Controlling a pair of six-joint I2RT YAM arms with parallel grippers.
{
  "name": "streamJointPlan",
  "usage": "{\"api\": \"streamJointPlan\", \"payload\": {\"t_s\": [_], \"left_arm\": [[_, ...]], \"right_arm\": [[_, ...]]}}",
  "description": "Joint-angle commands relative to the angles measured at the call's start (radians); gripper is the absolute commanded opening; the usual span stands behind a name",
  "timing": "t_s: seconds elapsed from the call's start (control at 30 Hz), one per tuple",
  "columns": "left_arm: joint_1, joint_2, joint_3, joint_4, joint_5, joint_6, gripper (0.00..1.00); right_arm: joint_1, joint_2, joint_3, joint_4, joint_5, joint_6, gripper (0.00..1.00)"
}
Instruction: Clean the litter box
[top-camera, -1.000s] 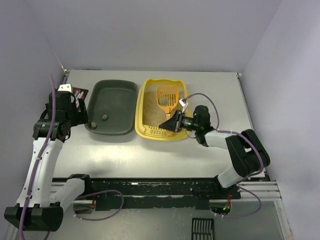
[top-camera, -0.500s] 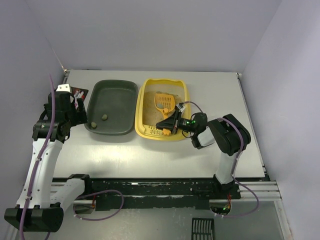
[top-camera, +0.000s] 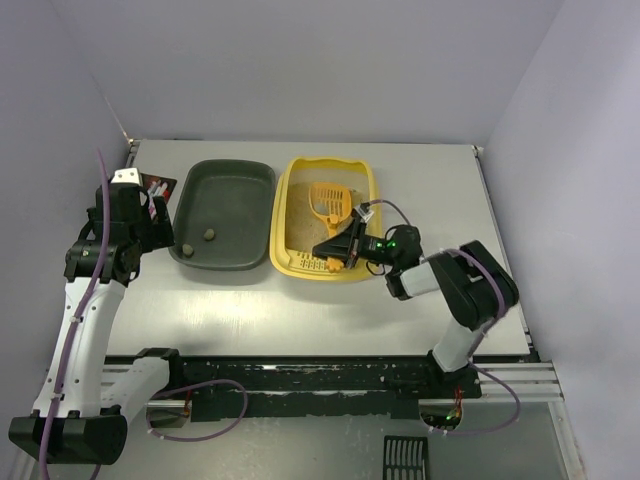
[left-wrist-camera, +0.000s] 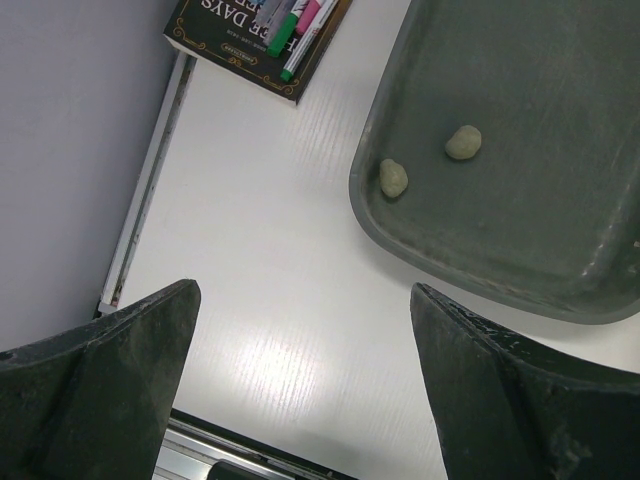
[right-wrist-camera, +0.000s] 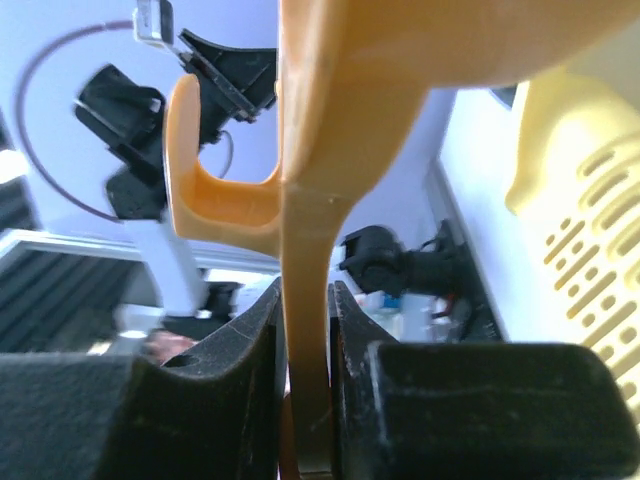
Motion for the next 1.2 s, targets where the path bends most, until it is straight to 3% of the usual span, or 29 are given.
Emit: {"api": "streamJointPlan", "payload": {"t_s": [0.0, 0.07, 0.13, 0.3, 0.53, 0.77, 0.97, 1.07, 1.17], "left_arm": [[0.014, -0.013, 0.000, 0.004, -0.021, -0.005, 0.98], [0.015, -0.012, 0.000, 0.004, -0.017, -0.004, 0.98], [0.016, -0.008, 0.000, 0.005, -0.013, -0.002, 0.98], [0.017, 0.006, 0.000, 0.004, -0.012, -0.001, 0.98], [0.017, -0.005, 0.000, 0.005, -0.011, -0.002, 0.98], [0.018, -0.004, 0.000, 0.006, -0.008, -0.001, 0.97], [0.018, -0.012, -0.006, 0.009, -0.043, -0.014, 0.98], [0.018, -0.015, -0.006, 0.010, -0.042, -0.014, 0.98], [0.018, -0.018, -0.006, 0.009, -0.039, -0.013, 0.98]], "right_arm": [[0.002, -0.204, 0.050, -0.471, 0.053, -0.404, 0.00], [0.019, -0.310, 0.134, -0.893, 0.166, -0.725, 0.00], [0.035, -0.381, 0.176, -1.100, 0.268, -0.925, 0.00], [0.034, -0.434, 0.215, -1.298, 0.384, -1.077, 0.00], [0.051, -0.383, 0.353, -1.575, 0.520, -1.216, 0.00], [0.081, -0.444, 0.385, -1.662, 0.723, -1.297, 0.00], [0.082, -0.456, 0.445, -1.768, 0.739, -1.410, 0.00], [0.112, -0.524, 0.407, -1.705, 0.718, -1.449, 0.00], [0.111, -0.635, 0.288, -1.535, 0.660, -1.446, 0.00]]}}
